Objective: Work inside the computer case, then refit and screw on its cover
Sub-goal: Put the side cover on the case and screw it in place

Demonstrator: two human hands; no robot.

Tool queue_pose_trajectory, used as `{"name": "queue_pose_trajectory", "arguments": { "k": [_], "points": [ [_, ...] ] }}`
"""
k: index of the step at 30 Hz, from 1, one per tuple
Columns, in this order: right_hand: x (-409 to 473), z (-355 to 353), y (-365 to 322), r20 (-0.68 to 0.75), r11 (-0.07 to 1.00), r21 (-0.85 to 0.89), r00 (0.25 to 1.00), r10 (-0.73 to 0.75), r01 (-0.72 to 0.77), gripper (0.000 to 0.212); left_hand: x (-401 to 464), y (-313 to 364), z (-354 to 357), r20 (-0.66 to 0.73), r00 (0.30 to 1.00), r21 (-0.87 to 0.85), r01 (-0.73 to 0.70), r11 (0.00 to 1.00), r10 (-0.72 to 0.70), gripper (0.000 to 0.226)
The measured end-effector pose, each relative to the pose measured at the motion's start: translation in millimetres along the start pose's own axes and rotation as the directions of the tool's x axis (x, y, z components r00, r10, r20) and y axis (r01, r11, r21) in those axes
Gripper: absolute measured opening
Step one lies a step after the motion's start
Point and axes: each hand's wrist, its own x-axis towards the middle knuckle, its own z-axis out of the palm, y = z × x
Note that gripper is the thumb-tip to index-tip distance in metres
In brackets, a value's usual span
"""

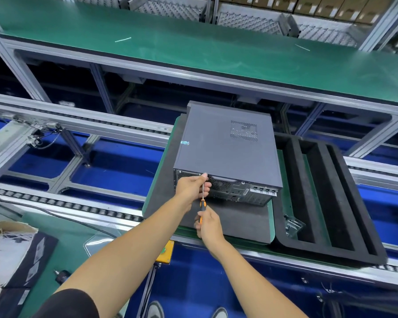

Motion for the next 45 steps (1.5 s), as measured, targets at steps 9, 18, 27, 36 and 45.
{"name": "queue_pose_trajectory", "arguments": {
  "k": [9,18,27,36,45],
  "points": [
    [0.9,9.0,-1.4,-0.002,0.991,0.080,0.995,0.104,-0.103,0.016,0.9,3.3,0.8,-0.001,0.998,0.106,-0.068,0.992,0.069,0.023],
    [1.8,5.3,6.5,-0.015,0.986,0.125,0.994,0.111,-0.109,0.013,-10.0,-4.7,-12.3,0.173,0.983,-0.037,0.073,0.997,-0.066,0.023],
    [-2.9,4.8,-6.4,-0.203,0.994,0.108,0.979,0.034,-0.013,0.008,-3.5,11.1,-15.2,0.145,0.982,0.106,0.109,0.988,-0.124,0.012],
    [-5.0,20.5,-17.6,-0.021,0.905,0.386,0.980,0.199,-0.176,0.035,-9.7,22.6,-30.4,0.216,0.965,0.068,0.139,0.988,-0.151,0.020],
    [0.3,10.7,-20.6,-0.182,0.981,0.187,0.979,0.092,-0.057,0.014,-10.7,8.4,-11.7,-0.105,0.994,-0.036,-0.006,0.999,0.003,0.051]
  ]
}}
